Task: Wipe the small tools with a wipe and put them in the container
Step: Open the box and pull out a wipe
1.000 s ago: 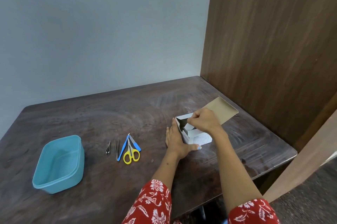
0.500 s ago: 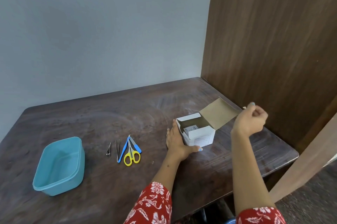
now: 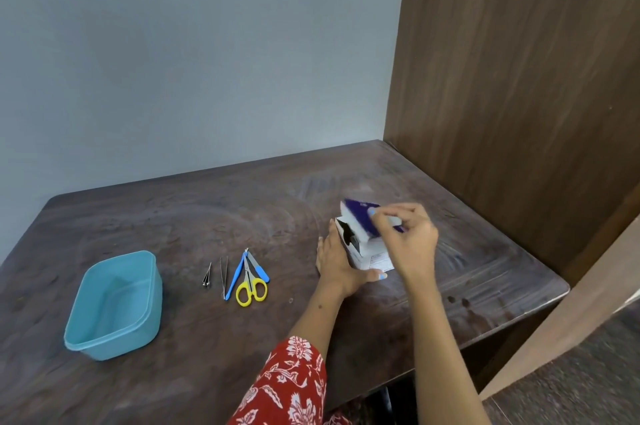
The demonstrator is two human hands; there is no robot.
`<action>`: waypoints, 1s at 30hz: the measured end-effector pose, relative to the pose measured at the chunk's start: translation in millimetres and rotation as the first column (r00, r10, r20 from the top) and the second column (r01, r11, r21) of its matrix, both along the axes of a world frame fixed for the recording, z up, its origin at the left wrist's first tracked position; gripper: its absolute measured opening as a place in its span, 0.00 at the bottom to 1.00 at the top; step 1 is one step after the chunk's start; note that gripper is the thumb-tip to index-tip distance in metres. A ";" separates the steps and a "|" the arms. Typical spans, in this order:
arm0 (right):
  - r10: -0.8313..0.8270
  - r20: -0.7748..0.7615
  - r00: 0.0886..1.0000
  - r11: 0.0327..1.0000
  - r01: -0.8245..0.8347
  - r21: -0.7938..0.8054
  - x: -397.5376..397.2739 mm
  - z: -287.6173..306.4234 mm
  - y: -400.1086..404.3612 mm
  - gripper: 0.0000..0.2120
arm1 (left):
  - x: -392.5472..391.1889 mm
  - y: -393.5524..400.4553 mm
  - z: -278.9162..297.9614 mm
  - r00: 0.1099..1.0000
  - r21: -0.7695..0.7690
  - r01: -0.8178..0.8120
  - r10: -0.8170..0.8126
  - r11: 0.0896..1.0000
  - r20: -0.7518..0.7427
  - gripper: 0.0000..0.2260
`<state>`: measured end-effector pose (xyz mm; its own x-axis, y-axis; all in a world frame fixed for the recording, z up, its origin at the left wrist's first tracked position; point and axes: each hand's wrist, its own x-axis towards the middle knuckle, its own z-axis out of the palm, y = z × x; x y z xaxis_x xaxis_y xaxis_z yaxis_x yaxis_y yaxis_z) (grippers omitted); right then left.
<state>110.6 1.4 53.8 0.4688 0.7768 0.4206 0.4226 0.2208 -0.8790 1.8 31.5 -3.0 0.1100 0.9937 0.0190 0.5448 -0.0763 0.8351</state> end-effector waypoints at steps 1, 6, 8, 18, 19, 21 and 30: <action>0.013 0.102 0.995 1.000 -0.012 -0.008 -3.5 -5.9 -0.3 0.03 | 0.9 -0.5 1.9 1.000 -0.007 0.002 -0.002 1.000 -0.015 0.58; 0.080 0.300 0.950 0.993 -0.049 -0.110 -10.0 -25.2 -0.2 0.08 | 4.3 -2.4 7.1 1.000 -0.046 -0.024 0.024 0.999 -0.012 0.55; 0.083 0.333 0.939 0.989 -0.037 -0.142 -11.1 -23.8 0.8 0.08 | 4.7 -1.9 6.6 0.999 -0.049 -0.035 0.034 0.998 -0.011 0.53; 0.115 0.390 0.913 0.975 -0.029 -0.221 -10.4 -19.5 7.0 0.09 | 1.2 -10.1 21.5 0.998 -0.118 0.025 -0.032 0.993 -0.062 0.57; 0.125 0.390 0.912 0.975 -0.040 -0.219 -10.2 -18.6 6.6 0.10 | -1.2 -12.3 23.8 0.998 -0.138 0.046 -0.051 0.989 -0.035 0.59; 0.149 0.401 0.904 0.974 -0.064 -0.218 -10.1 -15.2 5.8 0.12 | -10.4 -21.7 30.2 0.992 -0.183 0.113 -0.102 0.977 0.070 0.62; 0.107 0.311 0.944 0.983 -0.147 0.108 -51.5 -6.4 -6.5 0.18 | -116.6 -89.5 19.6 0.996 0.185 0.066 -0.054 0.980 -0.070 0.26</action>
